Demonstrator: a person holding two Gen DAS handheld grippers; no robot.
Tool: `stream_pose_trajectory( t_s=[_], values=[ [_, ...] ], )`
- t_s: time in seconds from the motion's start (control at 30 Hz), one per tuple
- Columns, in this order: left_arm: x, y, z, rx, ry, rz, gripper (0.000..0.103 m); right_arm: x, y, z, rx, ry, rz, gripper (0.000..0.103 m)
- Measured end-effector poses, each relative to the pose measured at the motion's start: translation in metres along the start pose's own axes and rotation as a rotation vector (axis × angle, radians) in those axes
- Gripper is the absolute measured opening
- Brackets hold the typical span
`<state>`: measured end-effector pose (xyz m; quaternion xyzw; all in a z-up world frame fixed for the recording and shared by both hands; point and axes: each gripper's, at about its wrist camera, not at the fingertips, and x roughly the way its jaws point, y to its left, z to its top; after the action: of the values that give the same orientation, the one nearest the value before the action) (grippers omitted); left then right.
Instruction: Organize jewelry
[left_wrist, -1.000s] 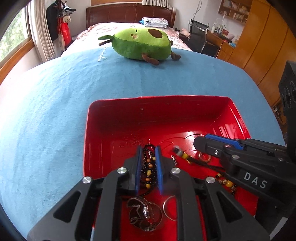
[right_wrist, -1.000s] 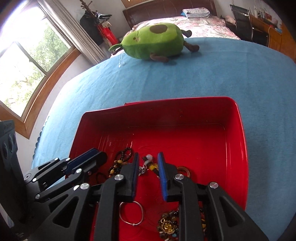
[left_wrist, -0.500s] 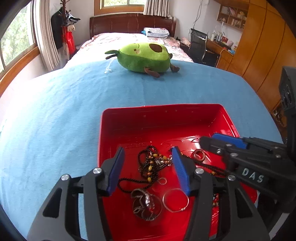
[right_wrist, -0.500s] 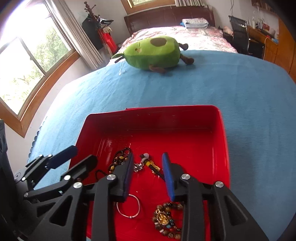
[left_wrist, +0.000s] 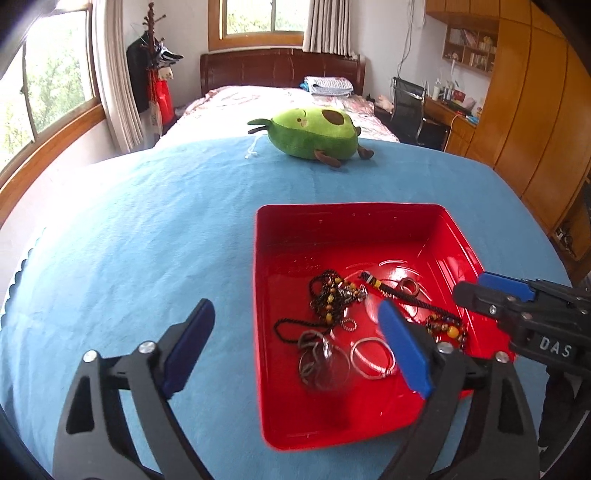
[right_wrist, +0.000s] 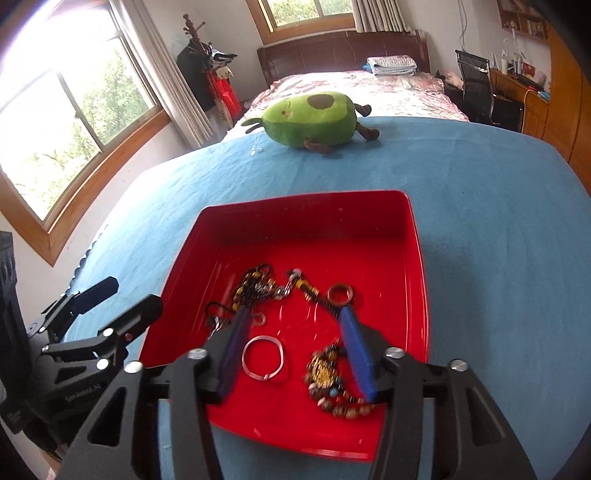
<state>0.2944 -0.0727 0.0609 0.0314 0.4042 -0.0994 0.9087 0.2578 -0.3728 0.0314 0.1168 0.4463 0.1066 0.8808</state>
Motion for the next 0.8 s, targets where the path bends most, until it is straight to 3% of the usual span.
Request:
stream_pose_trajectory(
  t_s=[0.53, 0.8],
  values=[
    [-0.057, 0.006, -0.048, -0.019, -0.02, 0.046, 0.095, -0.06, 0.017, -0.059, -0.054, -0.09, 0.022, 0.099],
    [-0.079, -0.004, -0.076, 0.011, -0.045, 0.06, 0.096, -0.075, 0.024, -0.082, -0.088, -0.115, 0.002, 0.099]
  ],
)
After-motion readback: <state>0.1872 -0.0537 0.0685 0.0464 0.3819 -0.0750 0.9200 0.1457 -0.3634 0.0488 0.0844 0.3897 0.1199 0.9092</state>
